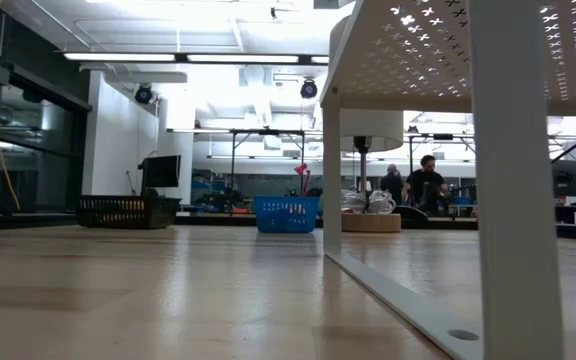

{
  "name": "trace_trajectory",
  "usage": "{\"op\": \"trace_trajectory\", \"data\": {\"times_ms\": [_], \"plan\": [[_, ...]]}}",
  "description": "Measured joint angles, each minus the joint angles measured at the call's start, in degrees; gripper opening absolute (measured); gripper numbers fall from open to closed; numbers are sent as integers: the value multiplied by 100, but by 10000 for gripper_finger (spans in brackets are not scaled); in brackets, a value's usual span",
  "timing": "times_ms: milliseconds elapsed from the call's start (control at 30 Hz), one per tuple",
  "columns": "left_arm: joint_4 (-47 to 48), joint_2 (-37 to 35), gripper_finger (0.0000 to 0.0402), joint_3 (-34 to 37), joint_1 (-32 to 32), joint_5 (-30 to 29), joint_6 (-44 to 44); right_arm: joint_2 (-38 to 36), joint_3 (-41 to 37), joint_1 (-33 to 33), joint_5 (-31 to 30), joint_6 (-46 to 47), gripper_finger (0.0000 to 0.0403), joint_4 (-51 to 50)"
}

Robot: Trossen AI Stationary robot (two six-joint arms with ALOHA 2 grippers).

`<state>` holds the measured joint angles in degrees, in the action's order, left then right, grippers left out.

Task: Pick & Place Office Desk Supplies
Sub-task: Put the black bin with the crayon boxes on the shelf

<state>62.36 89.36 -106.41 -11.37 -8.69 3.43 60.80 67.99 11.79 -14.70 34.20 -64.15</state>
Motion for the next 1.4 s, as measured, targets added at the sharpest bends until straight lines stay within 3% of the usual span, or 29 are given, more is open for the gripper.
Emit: {"op": "trace_trajectory", "data": {"times_ms": [233,833,1133,1400], "plan": [[302,0,155,0,456,-651,997,9,0,-4,11,2,126,157],[2121,0,155,112,1282,-640,518,9,0,-4,11,4,126,1021],[2121,-2,155,771,1133,-638,689,9,0,-4,11,4,126,1294],[2064,-53,155,1714,924,-623,86,9,0,-4,11,2,126,1298]]}}
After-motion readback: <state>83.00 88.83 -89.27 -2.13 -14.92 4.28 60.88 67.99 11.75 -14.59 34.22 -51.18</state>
